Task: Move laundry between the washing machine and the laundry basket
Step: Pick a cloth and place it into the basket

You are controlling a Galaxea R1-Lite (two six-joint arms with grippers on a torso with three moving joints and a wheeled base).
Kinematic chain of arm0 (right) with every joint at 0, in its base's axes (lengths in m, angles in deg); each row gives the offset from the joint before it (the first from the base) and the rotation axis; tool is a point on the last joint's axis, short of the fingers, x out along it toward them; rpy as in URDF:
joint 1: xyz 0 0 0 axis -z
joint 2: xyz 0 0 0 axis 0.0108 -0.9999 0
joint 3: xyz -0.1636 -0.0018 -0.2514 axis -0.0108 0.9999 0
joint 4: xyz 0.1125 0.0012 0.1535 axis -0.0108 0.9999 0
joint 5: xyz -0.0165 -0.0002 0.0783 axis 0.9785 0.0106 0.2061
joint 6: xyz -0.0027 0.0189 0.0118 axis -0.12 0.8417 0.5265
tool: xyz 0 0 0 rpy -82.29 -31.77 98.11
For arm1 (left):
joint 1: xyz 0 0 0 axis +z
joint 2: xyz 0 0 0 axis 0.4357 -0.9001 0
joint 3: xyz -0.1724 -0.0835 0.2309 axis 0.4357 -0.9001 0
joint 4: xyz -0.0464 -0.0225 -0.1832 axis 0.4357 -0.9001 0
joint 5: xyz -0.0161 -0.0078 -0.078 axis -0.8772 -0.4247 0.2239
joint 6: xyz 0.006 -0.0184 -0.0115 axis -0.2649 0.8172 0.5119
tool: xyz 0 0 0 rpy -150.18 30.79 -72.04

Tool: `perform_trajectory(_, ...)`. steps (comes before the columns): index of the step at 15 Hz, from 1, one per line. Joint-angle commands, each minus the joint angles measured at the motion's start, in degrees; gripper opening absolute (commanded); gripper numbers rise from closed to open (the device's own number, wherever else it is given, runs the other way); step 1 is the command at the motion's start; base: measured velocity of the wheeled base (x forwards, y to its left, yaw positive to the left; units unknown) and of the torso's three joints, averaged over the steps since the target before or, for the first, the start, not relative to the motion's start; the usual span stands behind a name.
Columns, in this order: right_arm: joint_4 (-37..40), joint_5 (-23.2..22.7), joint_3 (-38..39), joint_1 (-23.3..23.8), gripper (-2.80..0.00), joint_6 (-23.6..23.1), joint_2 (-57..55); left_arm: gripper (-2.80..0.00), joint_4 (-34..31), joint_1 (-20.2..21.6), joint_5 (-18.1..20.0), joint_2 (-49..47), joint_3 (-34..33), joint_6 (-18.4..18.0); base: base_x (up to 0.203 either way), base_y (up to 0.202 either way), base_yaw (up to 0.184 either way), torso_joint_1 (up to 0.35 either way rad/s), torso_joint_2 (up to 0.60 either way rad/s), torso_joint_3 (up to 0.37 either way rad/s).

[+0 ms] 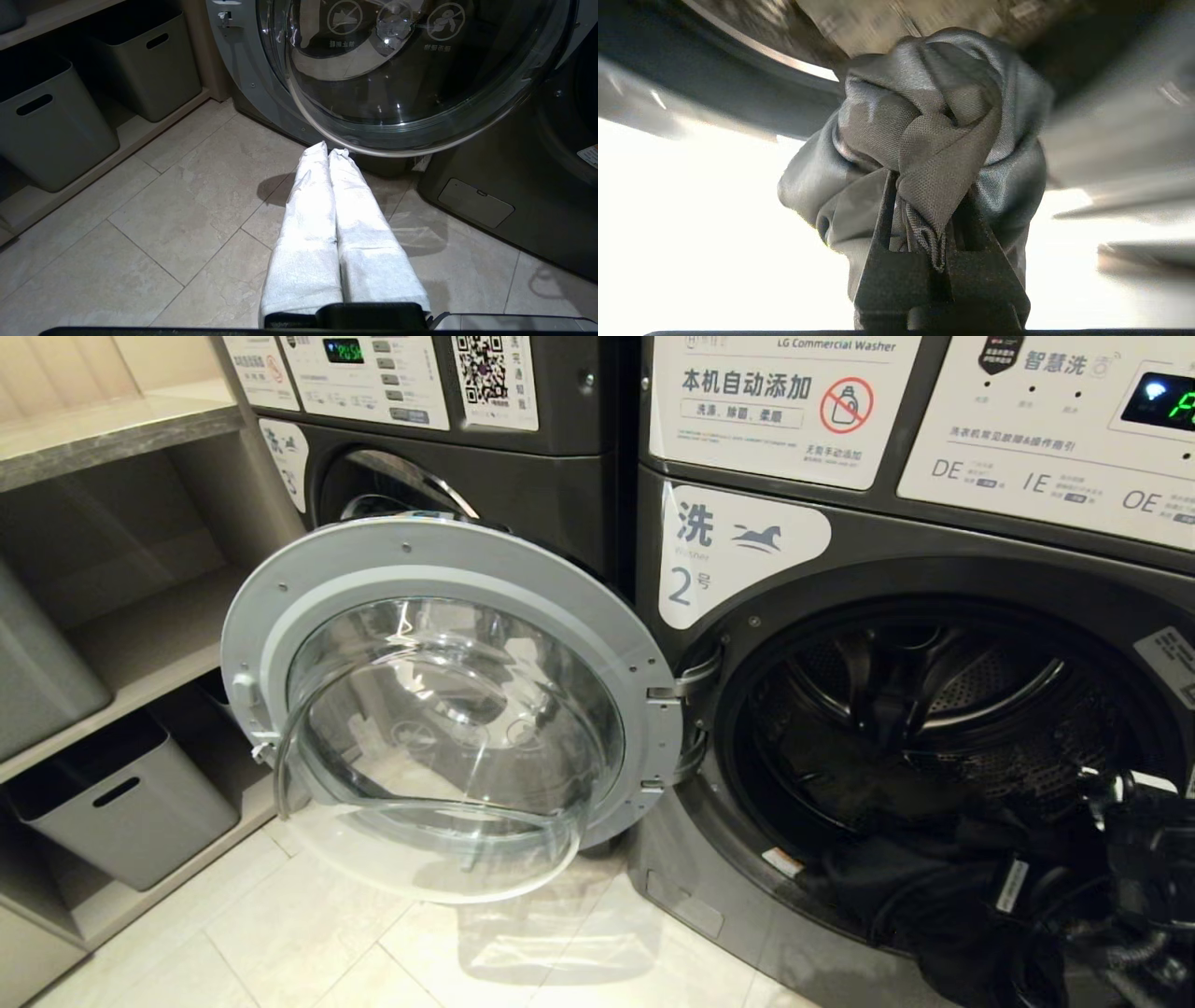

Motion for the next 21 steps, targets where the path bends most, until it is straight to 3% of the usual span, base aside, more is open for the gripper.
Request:
perform_trajectory(1,0.04,0.17,4.25,-0.27,-2.80,-0.02,5.91,-2.80,0.06,0.00,-0.02,0.02,0.00,0.01,0.000,0.000,0.000,0.000,0.00,0.000)
perform_trajectory(4,4.88,1.00,7.70,0.76,-2.80,0.93,9.20,-2.80,0.06,0.00,-0.02,0.02,0.00,0.01,0.000,0.000,0.000,0.000,0.00,0.000)
perform_trajectory(8,9.46,1.09,9.14,7.88,-2.80,0.46,11.28,-2.80,0.06,0.00,-0.02,0.02,0.00,0.01,0.000,0.000,0.000,0.000,0.00,0.000)
perform_trajectory(10,12.35,0.98,9.29,15.03,-2.80,-0.32,12.63,-2.80,0.06,0.00,-0.02,0.02,0.00,0.01,0.000,0.000,0.000,0.000,0.00,0.000)
perform_trajectory(15,23.41,-1.60,4.50,38.24,-2.80,-5.33,14.17,-2.80,0.06,0.00,-0.02,0.02,0.00,0.01,0.000,0.000,0.000,0.000,0.00,0.000)
perform_trajectory(18,33.16,-3.14,-2.55,47.54,-2.80,-7.54,15.56,-2.80,-0.03,0.00,-0.02,0.02,0.00,0.01,0.000,0.000,0.000,0.000,0.00,0.000)
perform_trajectory(21,38.08,-3.62,-4.30,57.44,-2.80,-13.65,18.90,-2.80,-0.03,0.00,-0.02,0.02,0.00,0.01,0.000,0.000,0.000,0.000,0.00,0.000)
